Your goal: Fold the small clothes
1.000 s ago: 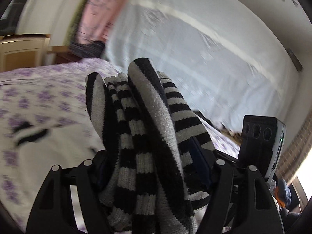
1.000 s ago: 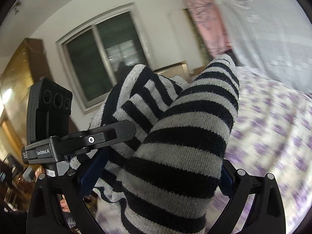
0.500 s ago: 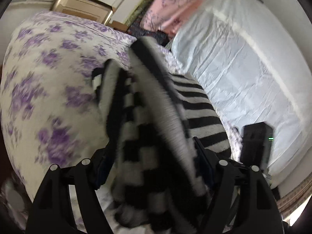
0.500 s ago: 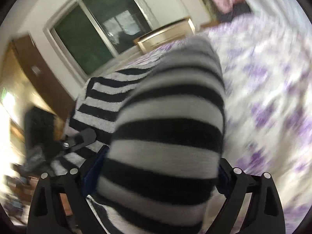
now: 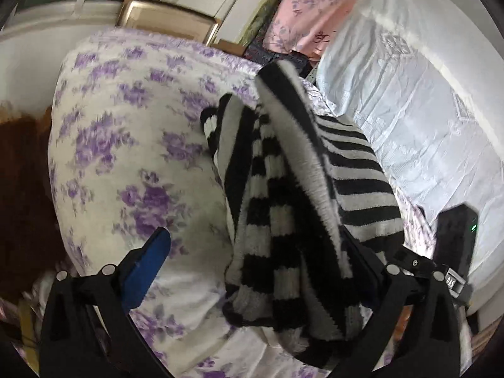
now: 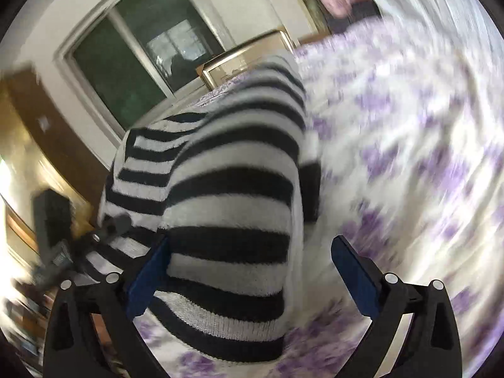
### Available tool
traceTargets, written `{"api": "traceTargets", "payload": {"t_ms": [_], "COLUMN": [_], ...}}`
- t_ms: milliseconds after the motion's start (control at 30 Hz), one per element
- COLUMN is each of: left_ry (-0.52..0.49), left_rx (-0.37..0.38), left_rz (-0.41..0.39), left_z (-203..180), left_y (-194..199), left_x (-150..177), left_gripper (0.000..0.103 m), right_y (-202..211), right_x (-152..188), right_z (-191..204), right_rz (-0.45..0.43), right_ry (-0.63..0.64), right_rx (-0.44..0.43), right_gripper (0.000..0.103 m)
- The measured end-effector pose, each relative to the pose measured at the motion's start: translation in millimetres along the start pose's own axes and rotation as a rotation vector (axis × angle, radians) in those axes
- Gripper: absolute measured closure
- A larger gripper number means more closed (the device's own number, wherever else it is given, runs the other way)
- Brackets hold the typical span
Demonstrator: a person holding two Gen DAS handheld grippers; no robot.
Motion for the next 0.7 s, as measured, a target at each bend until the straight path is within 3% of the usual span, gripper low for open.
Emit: {"api": "traceTargets", "payload": {"t_ms": [67, 233, 300, 400, 500, 700], "left_ry": [0.013, -0.106, -0.129, -0.133, -0.149, -0.166], "left_rx": [-0.032, -0.281, -0.341, -0.358, -0.359, -0.454], "left_rz": [0.000, -0.090, -0.119, -0.145, -0.161, -0.174], "left_z": [0, -40, -55, -72, -90, -125], "left_y": [5, 30, 38, 50, 61, 78], "left_x": [-1, 25, 35, 47, 58, 81], "left_gripper": [0.004, 0.005, 0.005, 0.005, 0.005, 0.005], "right_y": [6, 45, 63, 86, 103, 113], "right_x": [4, 20, 33, 46, 54, 70], "right_z": [-1, 24, 35, 47, 61, 78], "right_rz": [-0.004, -0.070, -0.105, -0.167, -0.187, -0.154], "right_ry": [-0.024, 0.033, 0.046, 0.047, 0.079, 0.163], "right_rx": [-0.007, 0.132, 0.162, 0.203, 0.295, 0.282], "right_gripper": [0.003, 0.003, 0.003, 0.003, 0.003, 0.003]}}
Point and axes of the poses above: each gripper's, at about its wrist camera, not at the fingertips, and y roughly against the way its jaws point, z to its left, x to its underside, the point moved 1 cm from there along -y, roughly the way its jaws point, and after that the axes turned 14 degrees about z, right-handed, at the moved point
